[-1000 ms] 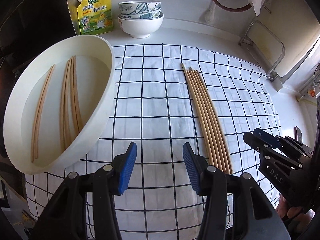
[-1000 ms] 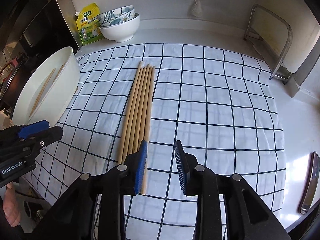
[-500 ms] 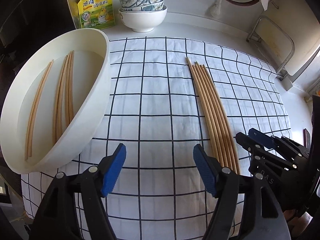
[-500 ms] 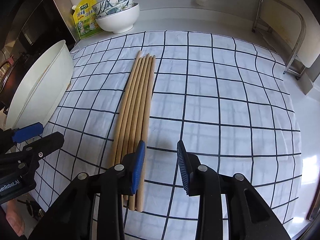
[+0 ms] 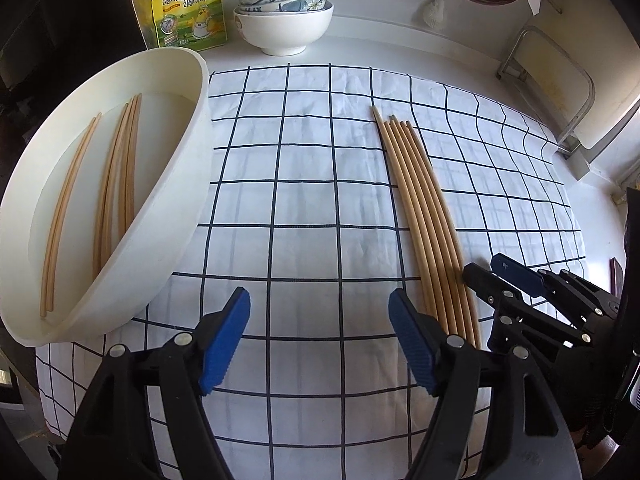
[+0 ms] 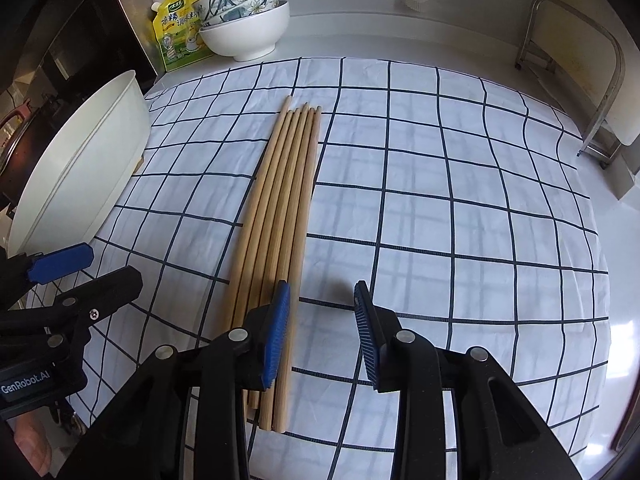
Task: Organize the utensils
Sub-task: 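Close the left gripper on a chopstick while the right gripper grasps another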
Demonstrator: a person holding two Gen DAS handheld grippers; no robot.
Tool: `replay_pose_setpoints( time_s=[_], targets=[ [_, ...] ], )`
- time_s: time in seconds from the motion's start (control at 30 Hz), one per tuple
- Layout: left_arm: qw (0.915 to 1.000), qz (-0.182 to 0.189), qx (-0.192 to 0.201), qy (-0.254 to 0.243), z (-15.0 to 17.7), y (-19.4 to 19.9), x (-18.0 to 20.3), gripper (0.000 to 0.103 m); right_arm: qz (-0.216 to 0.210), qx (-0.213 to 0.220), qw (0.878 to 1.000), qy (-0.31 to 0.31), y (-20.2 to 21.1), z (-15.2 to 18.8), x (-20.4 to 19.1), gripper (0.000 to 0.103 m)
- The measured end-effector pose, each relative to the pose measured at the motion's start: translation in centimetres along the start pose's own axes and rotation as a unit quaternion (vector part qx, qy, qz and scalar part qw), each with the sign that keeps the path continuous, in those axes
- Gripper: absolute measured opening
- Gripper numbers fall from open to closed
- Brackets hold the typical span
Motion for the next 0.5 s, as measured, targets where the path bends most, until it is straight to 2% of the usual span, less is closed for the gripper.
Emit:
replay_pose_setpoints(
  time_s=[0.27, 0.5],
  targets=[
    [1.0, -0.001, -0.001, -0.008, -0.4, -0.6, 1.1, 0.071, 0.011, -0.001, 1.0, 0.014, -0.1, 0.0, 0.2, 0.032],
    [0.9999, 0.004, -0.003, -0.011, -1.0, -1.3, 2.1, 0.071, 0.014, 0.006, 1.0, -0.007, 0.0, -0.2, 2.6, 0.032]
  ],
)
Point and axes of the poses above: each gripper's, at about its wrist camera, not at the fingertips, and y roughly against the way its jaws point, x to its right, z to its underside, the point moved 3 cm from there along -y, roughly the way its jaws point, and after that the axes turned 13 degrees about -x, right-handed, at the moved point
